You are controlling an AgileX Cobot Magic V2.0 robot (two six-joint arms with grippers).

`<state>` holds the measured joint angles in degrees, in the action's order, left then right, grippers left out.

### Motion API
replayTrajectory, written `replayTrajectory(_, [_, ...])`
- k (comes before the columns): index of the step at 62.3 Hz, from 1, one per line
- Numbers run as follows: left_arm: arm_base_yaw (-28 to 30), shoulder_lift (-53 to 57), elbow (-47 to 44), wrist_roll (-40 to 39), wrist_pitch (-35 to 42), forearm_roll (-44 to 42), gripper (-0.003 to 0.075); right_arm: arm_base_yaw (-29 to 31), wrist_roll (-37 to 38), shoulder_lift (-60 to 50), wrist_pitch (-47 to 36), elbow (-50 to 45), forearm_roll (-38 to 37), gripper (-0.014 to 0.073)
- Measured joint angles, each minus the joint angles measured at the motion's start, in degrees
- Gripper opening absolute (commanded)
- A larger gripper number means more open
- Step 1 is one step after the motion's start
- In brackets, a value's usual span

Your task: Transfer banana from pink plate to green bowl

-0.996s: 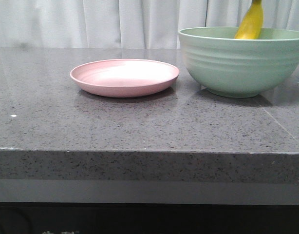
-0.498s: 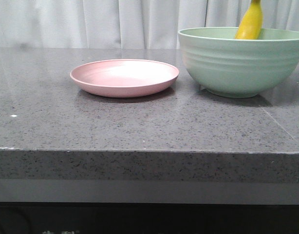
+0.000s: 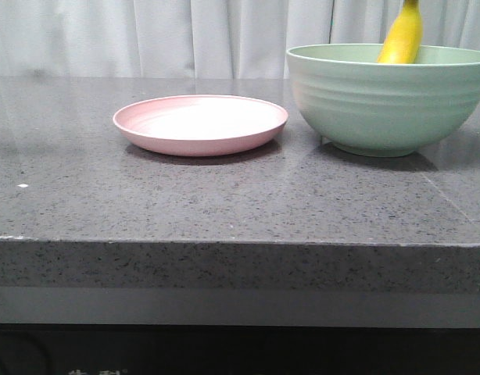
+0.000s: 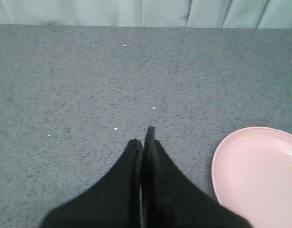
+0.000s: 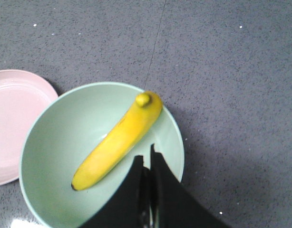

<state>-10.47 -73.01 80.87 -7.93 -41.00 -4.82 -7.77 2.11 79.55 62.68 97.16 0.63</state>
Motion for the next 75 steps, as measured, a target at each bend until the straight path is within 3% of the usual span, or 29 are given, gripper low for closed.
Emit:
replayTrajectory(18, [2.67, 21.02, -24.34, -0.09, 15.71, -1.29, -0.0018, 0.0, 0.0, -27.06, -24.88, -39.67, 1.07, -0.0057])
replayTrajectory(33, [2.67, 37.27, -43.08, -0.09, 21.35, -1.29, -0.0018, 0.0, 0.0, -46.41, -34.81, -60.31, 1.07, -0.0057])
replayTrajectory(50, [2.67, 54.56, -57.43, -0.13, 22.83, -0.63, -0.0018, 0.0, 0.0, -63.56, -35.95, -71.98, 1.07, -0.0057])
replayTrajectory(75, [2.67, 60.22, -59.04, -0.23, 23.58, -0.27, -0.0018, 0.0, 0.0, -67.34, -36.32, -73.48, 1.07, -0.0057])
